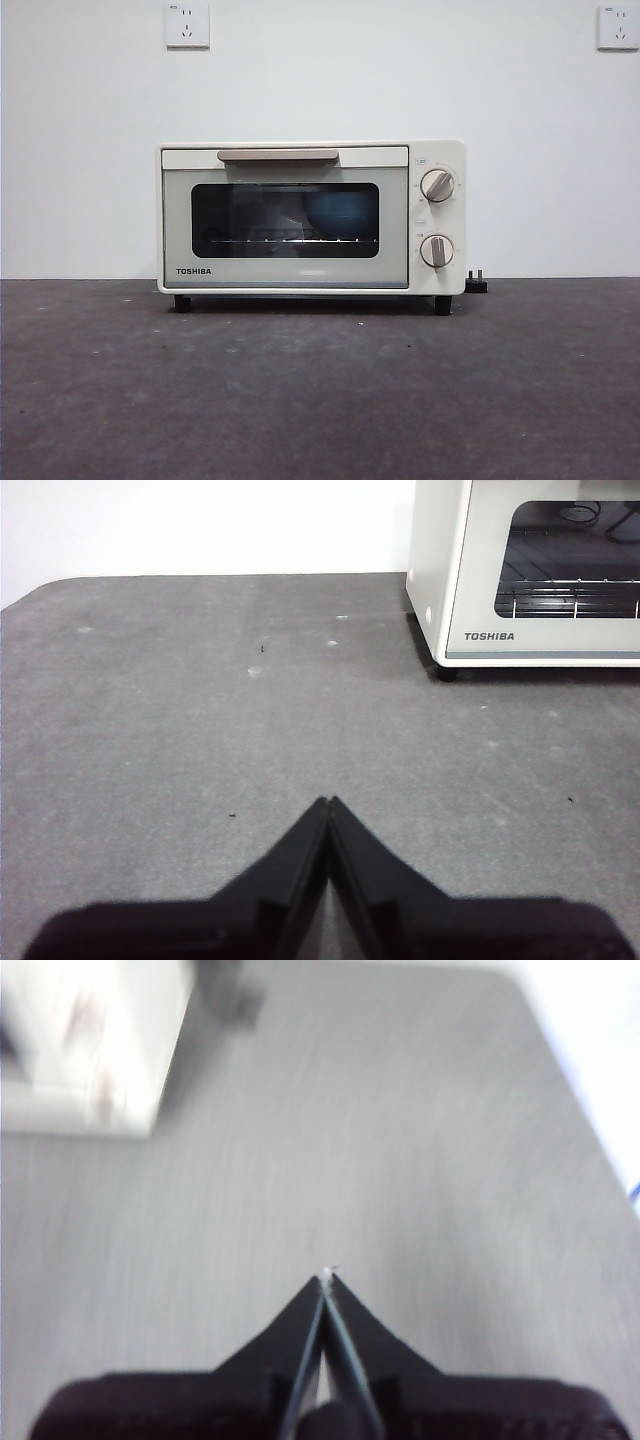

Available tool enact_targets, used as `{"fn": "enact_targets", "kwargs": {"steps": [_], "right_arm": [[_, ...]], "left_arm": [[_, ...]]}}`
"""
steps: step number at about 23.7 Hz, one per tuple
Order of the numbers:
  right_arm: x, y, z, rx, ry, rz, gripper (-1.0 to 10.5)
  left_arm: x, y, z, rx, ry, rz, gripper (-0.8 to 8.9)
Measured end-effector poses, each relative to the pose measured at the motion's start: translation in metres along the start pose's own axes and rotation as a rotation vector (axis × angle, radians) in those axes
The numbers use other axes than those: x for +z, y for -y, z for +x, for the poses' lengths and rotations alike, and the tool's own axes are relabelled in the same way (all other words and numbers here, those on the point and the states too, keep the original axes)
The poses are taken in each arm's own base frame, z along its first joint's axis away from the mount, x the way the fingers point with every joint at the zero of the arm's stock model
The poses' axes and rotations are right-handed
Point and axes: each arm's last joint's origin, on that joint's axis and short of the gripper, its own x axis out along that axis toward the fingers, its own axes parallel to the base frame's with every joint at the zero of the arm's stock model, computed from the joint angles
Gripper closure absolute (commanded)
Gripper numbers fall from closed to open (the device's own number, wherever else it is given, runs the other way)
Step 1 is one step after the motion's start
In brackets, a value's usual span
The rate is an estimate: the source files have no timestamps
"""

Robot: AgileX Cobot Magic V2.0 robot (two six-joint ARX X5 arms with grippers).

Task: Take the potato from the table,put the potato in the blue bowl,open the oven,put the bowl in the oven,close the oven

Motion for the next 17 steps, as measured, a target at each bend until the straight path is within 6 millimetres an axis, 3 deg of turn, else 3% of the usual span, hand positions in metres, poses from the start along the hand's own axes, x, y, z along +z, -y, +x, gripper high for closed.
{"fn": "enact_targets", "kwargs": {"steps": [2,6,12,17], "right_arm": [[-0.009,-0.001,0.020,-0.010,0.113,0.037,9.5],[-0.046,-0.004,0.061,0.066,0.319,0.059,9.5],[-0.090,-0.005,0.085,0.017,0.492,0.069,9.5],[-0.132,-0.011,0.108,0.049,0.447,0.032,9.5]], "left_arm": [[0.000,0.000,0.000,0.000,0.000,0.000,8.17],[0.000,0.000,0.000,0.000,0.000,0.000,8.17],[0.000,0.000,0.000,0.000,0.000,0.000,8.17],[0.000,0.000,0.000,0.000,0.000,0.000,8.17]]}}
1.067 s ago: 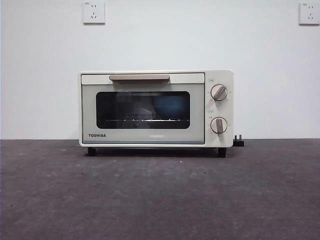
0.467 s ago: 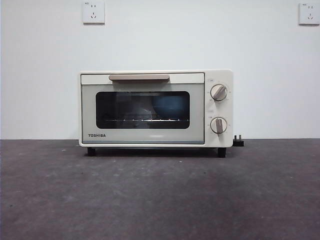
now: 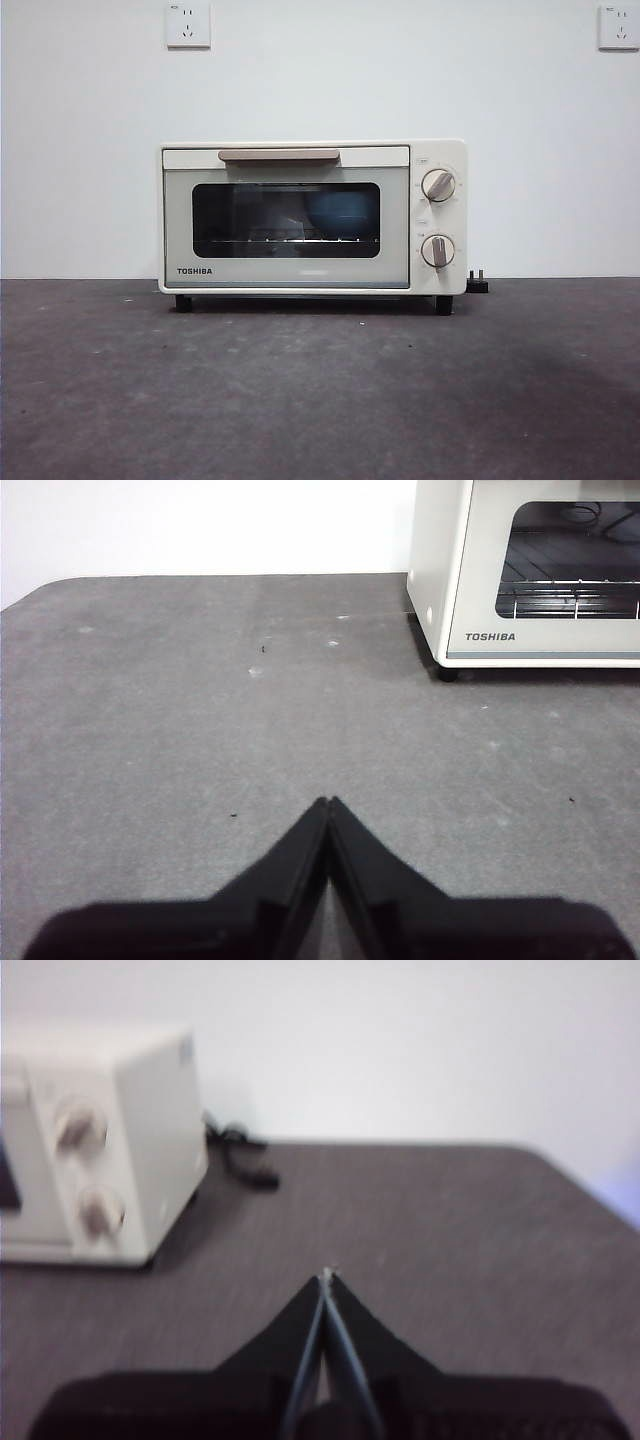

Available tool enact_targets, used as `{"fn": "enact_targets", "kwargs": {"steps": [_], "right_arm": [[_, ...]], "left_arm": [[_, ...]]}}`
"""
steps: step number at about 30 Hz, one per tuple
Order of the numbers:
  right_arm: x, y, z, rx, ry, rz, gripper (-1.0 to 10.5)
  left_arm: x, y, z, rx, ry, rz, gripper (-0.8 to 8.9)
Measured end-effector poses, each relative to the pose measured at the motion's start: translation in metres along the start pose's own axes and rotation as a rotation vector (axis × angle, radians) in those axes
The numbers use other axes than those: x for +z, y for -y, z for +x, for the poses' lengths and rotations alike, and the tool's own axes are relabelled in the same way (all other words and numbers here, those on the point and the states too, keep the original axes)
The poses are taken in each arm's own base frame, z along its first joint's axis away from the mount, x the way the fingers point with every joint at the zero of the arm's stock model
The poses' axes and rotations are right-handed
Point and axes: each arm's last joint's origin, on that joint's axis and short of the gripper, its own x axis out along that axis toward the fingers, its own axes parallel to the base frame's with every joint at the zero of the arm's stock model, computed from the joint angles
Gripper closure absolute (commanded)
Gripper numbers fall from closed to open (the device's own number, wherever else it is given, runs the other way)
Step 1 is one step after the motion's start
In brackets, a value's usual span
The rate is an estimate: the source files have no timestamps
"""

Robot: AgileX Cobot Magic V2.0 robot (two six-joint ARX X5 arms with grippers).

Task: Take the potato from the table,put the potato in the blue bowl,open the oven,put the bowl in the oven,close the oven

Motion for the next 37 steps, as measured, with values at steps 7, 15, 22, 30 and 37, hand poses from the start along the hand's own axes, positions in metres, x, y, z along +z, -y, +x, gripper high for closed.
{"fn": "enact_targets", "kwargs": {"steps": [7,15,22,30,37], "right_arm": [[-0.038,-0.007,0.001,0.152,-0.052,-0.003,9.5],[-0.043,-0.005,-0.002,0.074,-0.096,-0.005,9.5],[-0.043,-0.004,-0.002,0.062,-0.096,0.012,9.5],[-0.043,-0.003,-0.002,0.045,-0.097,0.016,9.5],[-0.043,-0.003,-0.002,0.045,-0.097,0.016,9.5]], "left_arm": [[0.000,0.000,0.000,0.000,0.000,0.000,8.17],[0.000,0.000,0.000,0.000,0.000,-0.005,8.17],[-0.001,0.000,0.001,0.000,-0.008,-0.007,8.17],[-0.001,0.000,0.001,0.000,-0.020,-0.007,8.17],[-0.001,0.000,0.001,0.000,-0.022,-0.007,8.17]]}}
